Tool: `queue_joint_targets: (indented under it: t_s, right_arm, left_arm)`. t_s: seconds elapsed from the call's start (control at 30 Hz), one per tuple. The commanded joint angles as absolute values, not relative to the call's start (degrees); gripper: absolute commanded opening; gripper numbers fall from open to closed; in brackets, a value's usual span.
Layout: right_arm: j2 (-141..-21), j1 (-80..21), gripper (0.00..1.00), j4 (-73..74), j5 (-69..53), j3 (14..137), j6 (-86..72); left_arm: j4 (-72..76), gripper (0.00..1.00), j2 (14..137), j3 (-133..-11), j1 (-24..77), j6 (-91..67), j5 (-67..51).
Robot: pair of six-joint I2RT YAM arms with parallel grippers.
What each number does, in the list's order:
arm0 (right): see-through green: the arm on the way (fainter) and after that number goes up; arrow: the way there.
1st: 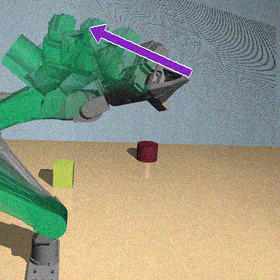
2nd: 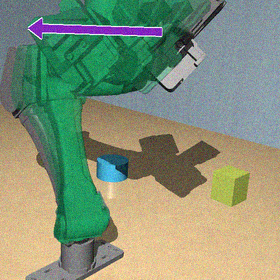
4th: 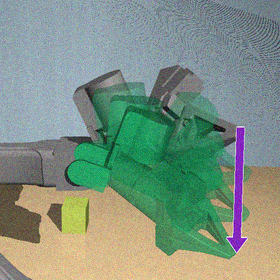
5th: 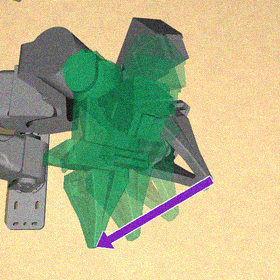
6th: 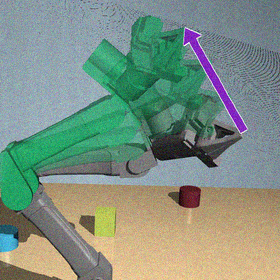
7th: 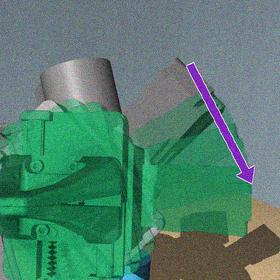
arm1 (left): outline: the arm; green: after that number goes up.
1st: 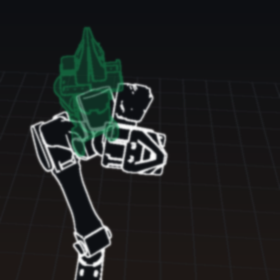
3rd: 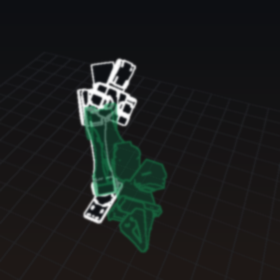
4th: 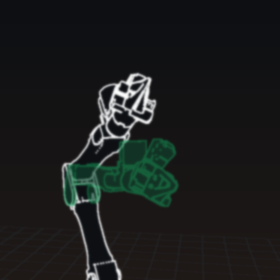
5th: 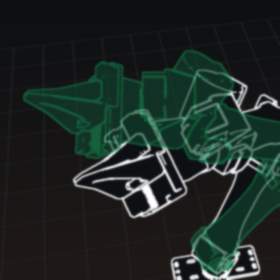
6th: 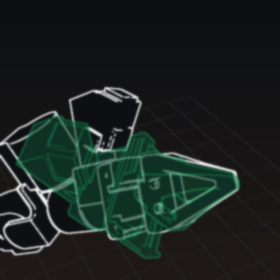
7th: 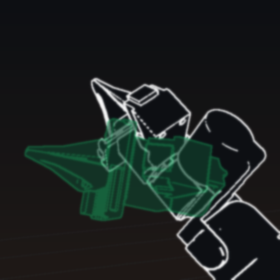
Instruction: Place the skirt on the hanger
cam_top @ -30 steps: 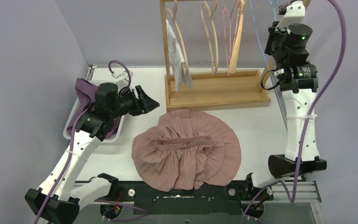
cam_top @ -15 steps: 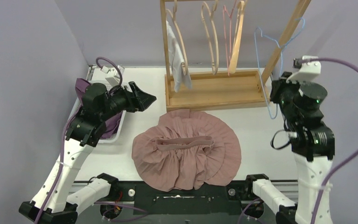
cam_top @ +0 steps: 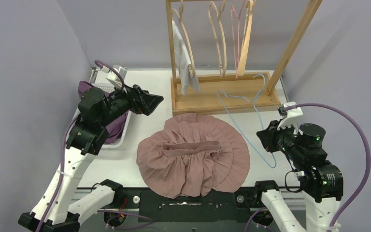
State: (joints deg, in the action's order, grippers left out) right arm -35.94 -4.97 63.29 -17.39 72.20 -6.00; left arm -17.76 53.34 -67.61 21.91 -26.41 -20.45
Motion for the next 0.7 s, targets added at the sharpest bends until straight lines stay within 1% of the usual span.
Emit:
queue_joint_targets:
  t_s: [0.0,0.13,0.27,0.43,0.57,0.67]
  right_arm:
    - [-32.7,-4.8,0.0,61.5,-32.4,72.1,-0.3]
    - [-32.1,-5.0,0.0,61.0,-40.8,72.9,4.7]
    - [-32.0,-5.3,0.0,59.6,-49.7,71.9,9.9]
    - [-33.9,-6.1,0.0,57.2,-54.2,71.1,14.3]
    - [-36.7,-8.0,0.0,55.5,-56.3,71.4,18.4]
    - [-39.5,-10.6,0.0,54.6,-57.2,71.9,20.9]
  left_arm:
    - [-10.6,0.81,52.6,-66.1,21.9,-23.1,-24.5]
    - [-5.5,0.76,52.8,-63.7,23.3,-20.4,-31.8]
    - [-3.6,0.76,53.3,-63.7,26.2,-16.7,-32.6]
    - [-4.9,0.75,55.6,-66.7,28.3,-12.6,-34.5]
    - [-6.2,0.75,58.0,-66.2,31.2,-4.8,-42.6]
    - [-10.5,0.72,60.1,-66.5,33.2,4.5,-48.5]
